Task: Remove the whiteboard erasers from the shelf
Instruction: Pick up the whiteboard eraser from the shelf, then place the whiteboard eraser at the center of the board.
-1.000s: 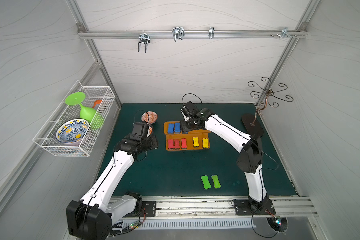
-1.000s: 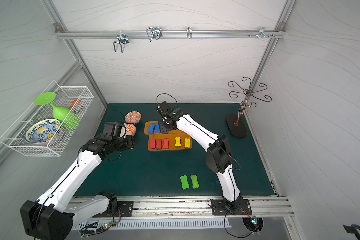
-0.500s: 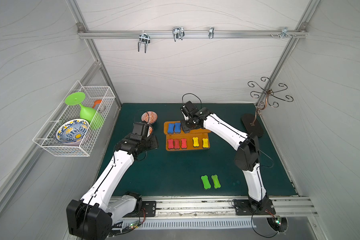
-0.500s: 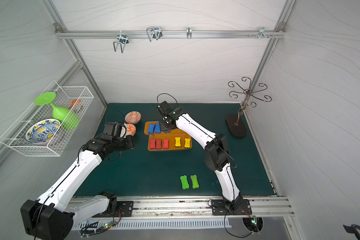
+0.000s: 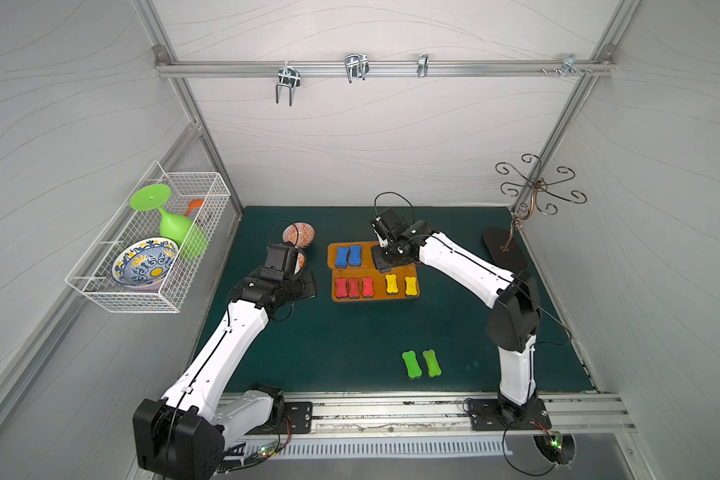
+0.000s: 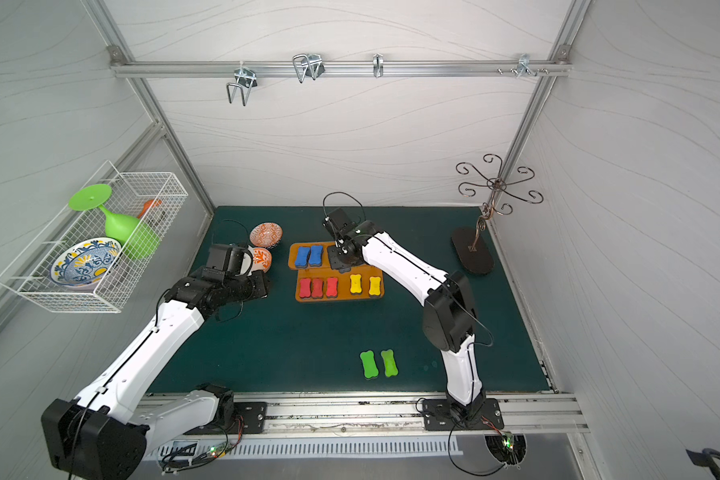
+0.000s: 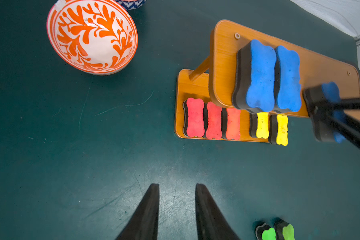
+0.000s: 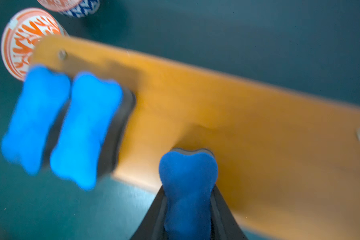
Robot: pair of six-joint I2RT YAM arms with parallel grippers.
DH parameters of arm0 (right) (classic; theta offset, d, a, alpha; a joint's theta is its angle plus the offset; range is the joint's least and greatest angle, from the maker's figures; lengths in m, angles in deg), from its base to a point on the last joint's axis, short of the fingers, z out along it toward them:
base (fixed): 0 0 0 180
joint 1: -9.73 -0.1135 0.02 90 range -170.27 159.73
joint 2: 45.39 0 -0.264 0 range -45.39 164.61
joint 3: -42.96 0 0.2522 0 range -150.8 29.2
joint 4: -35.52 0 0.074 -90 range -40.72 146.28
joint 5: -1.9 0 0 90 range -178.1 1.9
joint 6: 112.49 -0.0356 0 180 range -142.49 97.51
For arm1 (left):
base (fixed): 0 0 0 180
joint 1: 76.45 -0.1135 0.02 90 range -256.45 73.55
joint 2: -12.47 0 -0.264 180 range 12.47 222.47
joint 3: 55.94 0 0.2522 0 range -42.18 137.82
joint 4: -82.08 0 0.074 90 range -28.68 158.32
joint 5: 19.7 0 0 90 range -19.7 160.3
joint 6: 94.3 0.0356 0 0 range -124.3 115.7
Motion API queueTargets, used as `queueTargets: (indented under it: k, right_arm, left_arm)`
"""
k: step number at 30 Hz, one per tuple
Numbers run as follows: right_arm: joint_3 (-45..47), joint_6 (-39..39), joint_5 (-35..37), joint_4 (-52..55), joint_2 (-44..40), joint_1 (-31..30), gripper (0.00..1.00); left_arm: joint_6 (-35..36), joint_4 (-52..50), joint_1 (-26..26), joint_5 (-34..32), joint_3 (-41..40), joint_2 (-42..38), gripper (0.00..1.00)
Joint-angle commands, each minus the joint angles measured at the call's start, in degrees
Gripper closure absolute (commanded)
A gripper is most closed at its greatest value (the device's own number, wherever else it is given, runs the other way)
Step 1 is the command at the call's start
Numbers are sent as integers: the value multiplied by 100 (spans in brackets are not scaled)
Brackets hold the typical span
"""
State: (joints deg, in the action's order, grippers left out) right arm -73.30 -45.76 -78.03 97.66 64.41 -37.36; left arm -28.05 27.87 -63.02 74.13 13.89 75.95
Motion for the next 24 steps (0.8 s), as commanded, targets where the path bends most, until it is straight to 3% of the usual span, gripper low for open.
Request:
queueTargets:
  k: [1,5,11,19,24]
  right_arm:
    - [823,-423,181,58,-905,-373,70]
    - [2196,-1081,198,-12,-1789,-900,69]
    - [3701,-2037,59,-276,-2311,-1786,69]
    - [4740,-2122,-711,-1101,-2455,-1980,67]
    - [4855,-2062,-1027,-1412,-2201,-2006,67]
  left_arm:
    - [13,186,-16,146,19,-19,67]
    - [-16,227,-16,264,-26,-77,67]
    - [-50,283,-16,404,-66,-94,67]
    - [-60,308,-16,478,-104,-65,67]
    - [-52,309,-16,436,-105,-57,67]
